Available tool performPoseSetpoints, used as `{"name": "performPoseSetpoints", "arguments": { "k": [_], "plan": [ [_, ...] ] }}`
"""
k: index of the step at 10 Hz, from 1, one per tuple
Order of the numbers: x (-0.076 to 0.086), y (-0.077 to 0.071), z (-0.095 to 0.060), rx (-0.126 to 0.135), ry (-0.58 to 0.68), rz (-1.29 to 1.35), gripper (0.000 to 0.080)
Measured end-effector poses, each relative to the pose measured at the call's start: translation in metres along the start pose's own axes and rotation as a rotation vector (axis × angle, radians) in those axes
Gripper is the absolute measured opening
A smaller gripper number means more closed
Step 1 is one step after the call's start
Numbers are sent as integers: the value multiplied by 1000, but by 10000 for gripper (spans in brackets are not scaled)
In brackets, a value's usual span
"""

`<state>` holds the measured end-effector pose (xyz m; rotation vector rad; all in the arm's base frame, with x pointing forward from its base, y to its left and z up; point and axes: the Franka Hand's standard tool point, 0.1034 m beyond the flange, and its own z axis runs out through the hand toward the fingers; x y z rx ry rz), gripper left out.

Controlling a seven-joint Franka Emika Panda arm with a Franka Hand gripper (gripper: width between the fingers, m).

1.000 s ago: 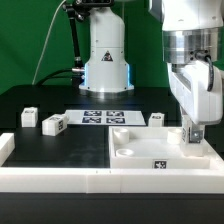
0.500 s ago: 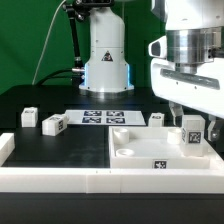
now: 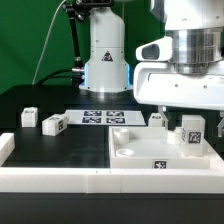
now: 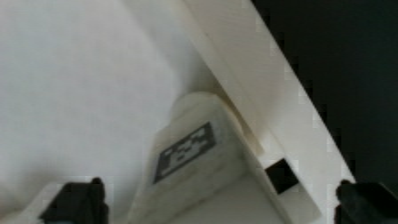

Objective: Assemble one leg

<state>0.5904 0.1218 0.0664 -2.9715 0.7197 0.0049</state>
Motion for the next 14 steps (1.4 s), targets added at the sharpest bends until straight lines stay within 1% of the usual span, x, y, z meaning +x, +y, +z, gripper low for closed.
{"name": "performPoseSetpoints", "arguments": {
  "k": [2, 3, 4, 5, 6, 7, 8, 9, 11, 12, 14],
  "plan": [
    [-1, -1, 0, -10, 5, -211, 649],
    [-1, -1, 0, -29, 3, -351, 649],
    [-1, 0, 0, -38, 1, -388, 649],
    [-1, 1, 0, -38, 3, -387, 649],
    [-1, 1, 0, -38, 3, -386, 558],
    [-1, 1, 1, -38, 2, -386, 558],
    [-1, 1, 1, -38, 2, -385, 358],
    [0, 1, 1, -38, 2, -382, 289],
    [-1, 1, 1, -37, 3, -332, 290],
    [-1, 1, 1, -39, 6, -222, 290],
    [2, 1, 0, -12, 23, 68, 290]
  ]
}}
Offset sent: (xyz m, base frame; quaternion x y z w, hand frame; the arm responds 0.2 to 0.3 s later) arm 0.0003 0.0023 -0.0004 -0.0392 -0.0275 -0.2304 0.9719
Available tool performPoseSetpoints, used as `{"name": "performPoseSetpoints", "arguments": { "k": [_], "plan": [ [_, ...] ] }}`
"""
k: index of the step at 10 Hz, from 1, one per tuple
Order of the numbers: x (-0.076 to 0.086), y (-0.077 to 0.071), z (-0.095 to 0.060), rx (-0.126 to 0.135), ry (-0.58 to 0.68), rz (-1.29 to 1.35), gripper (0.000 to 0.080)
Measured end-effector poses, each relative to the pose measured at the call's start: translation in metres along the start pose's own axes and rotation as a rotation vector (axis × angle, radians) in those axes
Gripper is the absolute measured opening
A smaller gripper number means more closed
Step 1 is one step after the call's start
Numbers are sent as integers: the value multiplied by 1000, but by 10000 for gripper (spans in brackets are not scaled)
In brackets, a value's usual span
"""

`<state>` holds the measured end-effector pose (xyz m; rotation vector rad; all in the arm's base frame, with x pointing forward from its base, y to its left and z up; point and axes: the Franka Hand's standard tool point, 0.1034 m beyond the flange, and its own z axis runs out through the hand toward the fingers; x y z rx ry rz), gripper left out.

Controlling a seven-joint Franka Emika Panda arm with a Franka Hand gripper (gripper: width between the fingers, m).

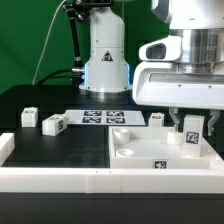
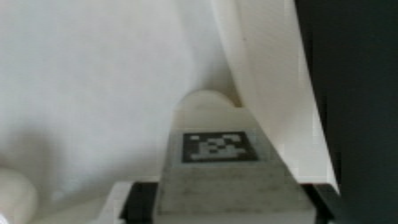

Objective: Assemble one leg

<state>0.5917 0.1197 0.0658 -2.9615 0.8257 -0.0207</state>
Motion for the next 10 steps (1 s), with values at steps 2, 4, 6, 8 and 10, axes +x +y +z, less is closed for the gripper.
{"name": "performPoseSetpoints", "arguments": {
  "k": [2, 4, 6, 8, 10],
  "plan": [
    [2, 1, 0, 10, -3, 220, 291],
    [5, 1, 0, 34, -2, 428, 291],
    [5, 0, 0, 40, -8, 673, 291],
    [4, -1, 0, 46, -17, 917, 291],
    [4, -4, 1, 55, -24, 1123, 291]
  ]
}}
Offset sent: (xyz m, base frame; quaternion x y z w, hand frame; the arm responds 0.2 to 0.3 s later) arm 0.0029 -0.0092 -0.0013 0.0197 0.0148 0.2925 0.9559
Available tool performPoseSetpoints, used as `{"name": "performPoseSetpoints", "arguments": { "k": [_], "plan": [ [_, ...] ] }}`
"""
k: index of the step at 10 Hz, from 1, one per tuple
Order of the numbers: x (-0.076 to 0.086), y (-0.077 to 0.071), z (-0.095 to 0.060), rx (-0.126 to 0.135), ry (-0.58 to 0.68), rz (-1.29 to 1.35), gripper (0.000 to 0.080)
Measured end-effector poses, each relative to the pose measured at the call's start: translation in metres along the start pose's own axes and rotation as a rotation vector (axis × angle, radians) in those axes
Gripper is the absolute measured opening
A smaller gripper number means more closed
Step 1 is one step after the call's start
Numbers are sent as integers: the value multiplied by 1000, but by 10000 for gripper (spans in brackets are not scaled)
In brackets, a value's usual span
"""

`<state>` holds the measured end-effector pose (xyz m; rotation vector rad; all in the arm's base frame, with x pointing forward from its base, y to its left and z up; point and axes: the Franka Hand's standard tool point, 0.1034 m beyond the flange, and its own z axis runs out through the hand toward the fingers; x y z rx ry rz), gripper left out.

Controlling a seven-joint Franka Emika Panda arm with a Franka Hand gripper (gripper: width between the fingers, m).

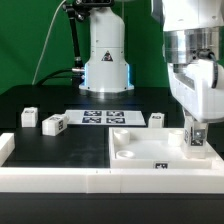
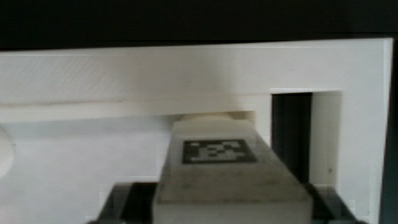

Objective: Assemble one leg

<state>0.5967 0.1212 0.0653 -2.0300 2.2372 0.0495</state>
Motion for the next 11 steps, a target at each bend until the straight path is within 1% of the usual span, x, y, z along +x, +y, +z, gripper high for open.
{"name": "performPoseSetpoints", "arguments": {
  "k": [2, 3, 5, 6, 7, 8, 9, 10, 11],
  "plan": [
    [1, -2, 0, 1, -12, 161, 291],
    [1, -3, 0, 6, -17, 210, 291],
    [3, -3, -1, 8, -15, 208, 291],
    [2, -3, -1, 8, -15, 162, 388],
    [2, -3, -1, 9, -15, 132, 528],
    [2, -3, -1, 10, -15, -17, 611],
    [1, -3, -1, 9, -15, -120, 611],
    [0, -2, 0, 5, -14, -261, 642],
    [-3, -2, -1, 1, -12, -373, 647]
  ]
}}
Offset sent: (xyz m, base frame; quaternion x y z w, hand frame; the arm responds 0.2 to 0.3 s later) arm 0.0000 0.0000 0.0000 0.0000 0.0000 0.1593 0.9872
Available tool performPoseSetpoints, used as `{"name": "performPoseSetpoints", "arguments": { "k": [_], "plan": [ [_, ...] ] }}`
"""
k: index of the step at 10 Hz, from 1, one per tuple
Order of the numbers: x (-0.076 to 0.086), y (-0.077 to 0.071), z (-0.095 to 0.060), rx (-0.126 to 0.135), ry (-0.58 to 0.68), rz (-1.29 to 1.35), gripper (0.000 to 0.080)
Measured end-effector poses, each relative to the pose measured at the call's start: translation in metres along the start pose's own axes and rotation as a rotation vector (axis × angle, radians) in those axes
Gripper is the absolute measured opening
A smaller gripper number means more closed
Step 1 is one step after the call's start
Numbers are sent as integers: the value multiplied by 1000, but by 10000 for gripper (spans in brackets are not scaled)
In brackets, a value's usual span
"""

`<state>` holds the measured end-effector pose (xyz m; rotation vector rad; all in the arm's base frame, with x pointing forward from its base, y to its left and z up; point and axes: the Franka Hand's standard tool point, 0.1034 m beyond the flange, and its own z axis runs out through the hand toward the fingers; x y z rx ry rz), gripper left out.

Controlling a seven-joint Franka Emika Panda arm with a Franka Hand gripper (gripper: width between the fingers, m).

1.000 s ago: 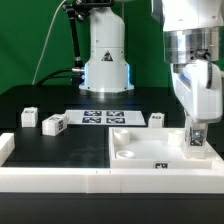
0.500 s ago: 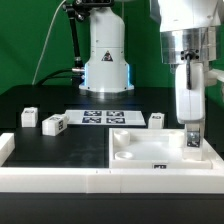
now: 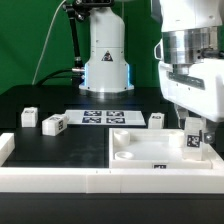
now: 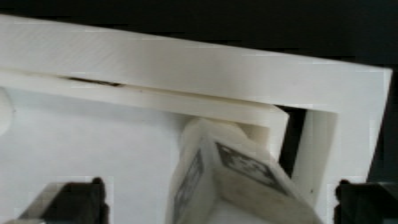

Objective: Assemble one leg

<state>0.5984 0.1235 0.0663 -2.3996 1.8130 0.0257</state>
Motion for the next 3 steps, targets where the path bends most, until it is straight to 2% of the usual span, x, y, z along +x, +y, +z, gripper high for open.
{"name": "performPoseSetpoints", "arguments": {
  "k": [3],
  "plan": [
    [-1, 0, 0, 2, 0, -74, 649]
  ]
}}
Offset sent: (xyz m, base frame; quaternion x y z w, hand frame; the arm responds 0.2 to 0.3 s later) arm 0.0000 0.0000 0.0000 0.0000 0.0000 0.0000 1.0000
